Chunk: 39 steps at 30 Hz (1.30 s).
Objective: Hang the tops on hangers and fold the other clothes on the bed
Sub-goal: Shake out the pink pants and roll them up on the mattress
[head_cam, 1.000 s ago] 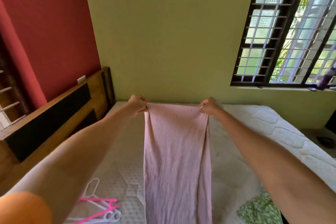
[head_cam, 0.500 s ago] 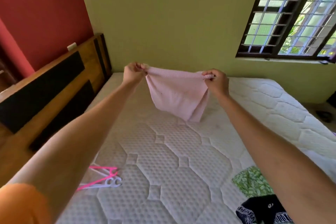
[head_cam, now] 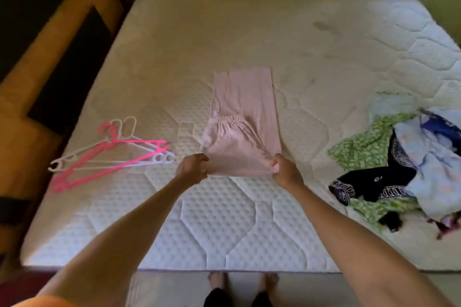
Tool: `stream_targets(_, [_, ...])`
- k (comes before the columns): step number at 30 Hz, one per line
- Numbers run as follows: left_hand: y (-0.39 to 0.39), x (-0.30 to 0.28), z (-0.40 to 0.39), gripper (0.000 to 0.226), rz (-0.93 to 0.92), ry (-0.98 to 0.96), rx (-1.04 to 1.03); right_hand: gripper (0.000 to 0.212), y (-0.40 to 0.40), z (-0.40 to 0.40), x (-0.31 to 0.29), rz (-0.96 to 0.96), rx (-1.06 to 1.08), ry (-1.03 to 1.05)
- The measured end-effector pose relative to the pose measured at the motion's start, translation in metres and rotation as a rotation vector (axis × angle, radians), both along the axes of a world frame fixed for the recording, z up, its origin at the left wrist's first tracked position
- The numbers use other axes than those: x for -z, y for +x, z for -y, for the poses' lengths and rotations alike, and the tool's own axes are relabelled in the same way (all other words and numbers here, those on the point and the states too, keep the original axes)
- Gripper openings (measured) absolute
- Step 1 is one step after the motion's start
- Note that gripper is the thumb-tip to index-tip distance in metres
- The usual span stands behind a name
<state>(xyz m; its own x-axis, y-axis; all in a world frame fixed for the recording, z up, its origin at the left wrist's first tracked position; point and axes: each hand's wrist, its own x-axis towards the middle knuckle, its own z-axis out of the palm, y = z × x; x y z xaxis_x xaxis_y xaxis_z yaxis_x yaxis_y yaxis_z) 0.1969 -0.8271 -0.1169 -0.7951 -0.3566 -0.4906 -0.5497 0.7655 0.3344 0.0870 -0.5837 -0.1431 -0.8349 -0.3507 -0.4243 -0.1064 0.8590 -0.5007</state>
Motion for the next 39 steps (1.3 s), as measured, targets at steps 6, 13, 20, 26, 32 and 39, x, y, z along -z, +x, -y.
stream_targets(6, [0.054, 0.071, -0.018, 0.059, 0.13, -0.07, 0.103, 0.041, 0.067, -0.025, 0.065, -0.066, -0.212, 0.249])
stream_targets(13, [0.087, 0.112, -0.017, 0.064, 0.209, -0.129, 0.246, 0.029, 0.097, -0.016, 0.086, -0.129, -0.274, 0.446])
stream_targets(20, [0.043, 0.108, 0.002, 0.031, 0.135, -0.154, 0.276, 0.032, 0.084, -0.004, 0.093, -0.173, -0.234, 0.496])
stream_targets(26, [0.04, 0.116, 0.009, 0.019, 0.056, -0.029, 0.254, 0.017, 0.071, -0.011, 0.1, -0.062, -0.172, 0.107])
stream_targets(32, [0.047, 0.11, 0.037, 0.021, 0.152, 0.46, -0.068, 0.021, 0.054, -0.017, 0.11, 0.166, 0.315, -0.201])
stream_targets(39, [0.043, 0.127, 0.006, 0.033, 0.002, -0.154, -0.08, 0.012, 0.072, 0.012, 0.118, -0.58, -0.085, 0.271])
